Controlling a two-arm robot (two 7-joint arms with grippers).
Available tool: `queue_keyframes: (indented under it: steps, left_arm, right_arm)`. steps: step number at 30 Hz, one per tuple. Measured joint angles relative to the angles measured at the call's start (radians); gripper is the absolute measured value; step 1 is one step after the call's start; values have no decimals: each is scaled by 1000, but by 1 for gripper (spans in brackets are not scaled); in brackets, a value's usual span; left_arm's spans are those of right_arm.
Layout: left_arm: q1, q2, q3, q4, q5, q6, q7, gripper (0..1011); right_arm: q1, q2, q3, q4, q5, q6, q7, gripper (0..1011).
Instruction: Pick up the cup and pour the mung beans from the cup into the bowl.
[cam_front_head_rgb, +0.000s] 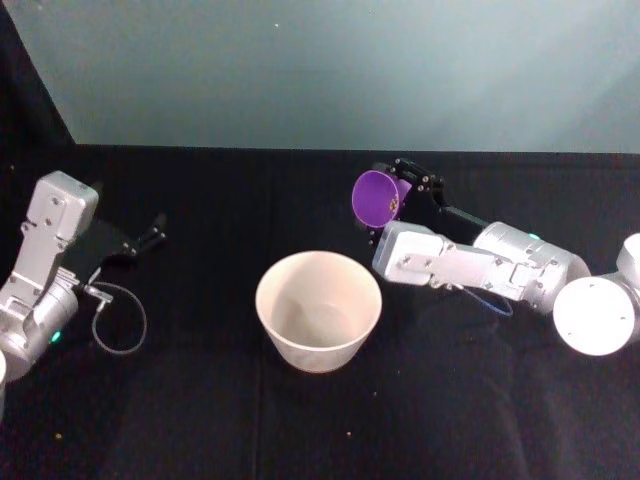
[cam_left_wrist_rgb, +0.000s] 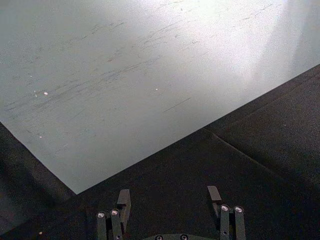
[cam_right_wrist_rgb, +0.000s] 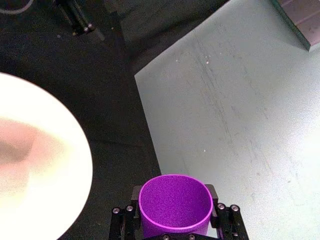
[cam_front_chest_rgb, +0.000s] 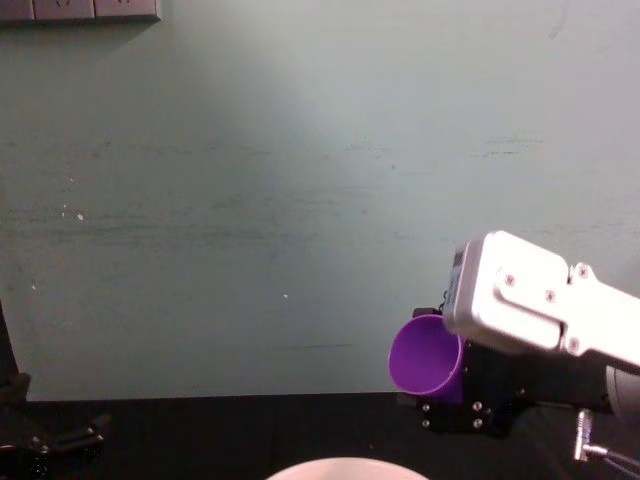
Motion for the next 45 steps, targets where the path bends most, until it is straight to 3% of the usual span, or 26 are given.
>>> queue_keyframes:
  steps: [26, 45]
  left_arm:
    - [0, 0, 0, 0, 0, 0, 0, 1000]
    - [0, 0, 0, 0, 0, 0, 0, 1000]
  right_arm:
    - [-47, 46, -32, -88, -267, -39, -67, 755]
    - [-67, 59, -61, -118, -461, -12, -102, 755]
